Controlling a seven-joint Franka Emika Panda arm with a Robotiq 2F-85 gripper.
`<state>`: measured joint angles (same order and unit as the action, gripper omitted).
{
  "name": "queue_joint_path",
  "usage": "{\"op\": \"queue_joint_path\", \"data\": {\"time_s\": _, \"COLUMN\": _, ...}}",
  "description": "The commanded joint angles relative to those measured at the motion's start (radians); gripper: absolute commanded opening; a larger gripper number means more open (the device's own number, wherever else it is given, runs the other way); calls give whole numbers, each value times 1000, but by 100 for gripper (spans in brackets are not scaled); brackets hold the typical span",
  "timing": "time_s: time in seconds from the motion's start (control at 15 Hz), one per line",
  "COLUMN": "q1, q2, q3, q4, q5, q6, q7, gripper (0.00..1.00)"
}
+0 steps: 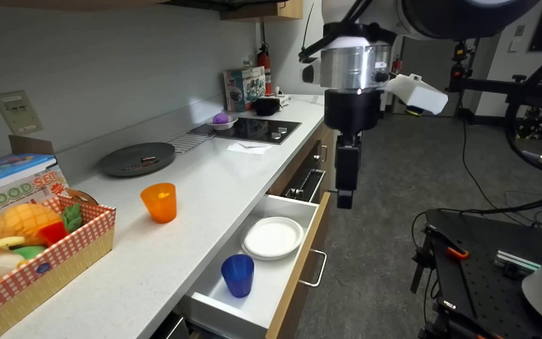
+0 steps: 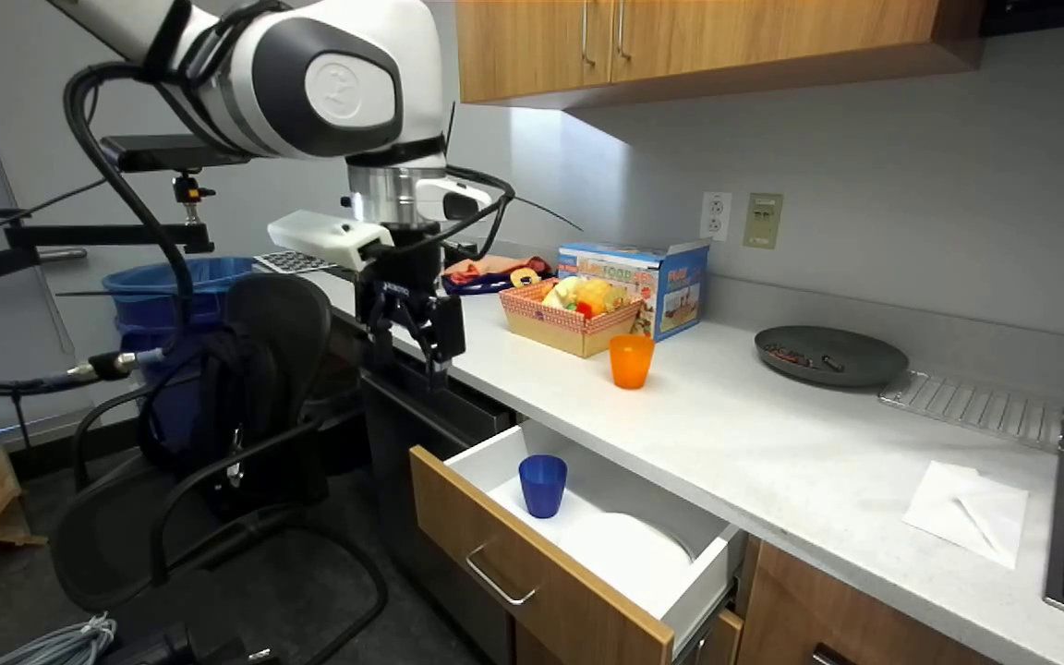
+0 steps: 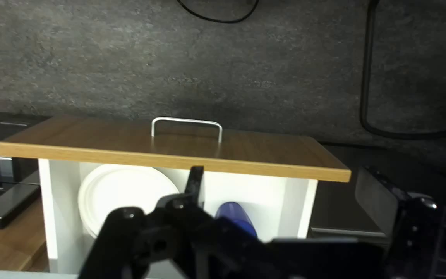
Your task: Close the open drawer
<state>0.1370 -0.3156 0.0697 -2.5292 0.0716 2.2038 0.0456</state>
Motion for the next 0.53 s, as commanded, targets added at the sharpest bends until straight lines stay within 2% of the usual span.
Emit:
{"op": "queue_joint_path", "data": {"time_s": 0.0, "q1": -76, "q2": 23, "q3": -22, "q4": -37, "q5": -79, "q6": 40, "q7": -7, "gripper": 100}}
{"op": "queue_joint_path", "data": {"time_s": 0.27, "q1": -166, "q2": 71, "q3": -81, "q4": -58, "q5": -172, "q6": 99, "q7": -14, "gripper": 100}}
{"op": "queue_joint_path", "data": {"time_s": 0.47, "q1": -208, "q2": 131, "q3": -123, "q4": -68, "q5": -202, "q6": 197, "q7": -25, "gripper": 100}}
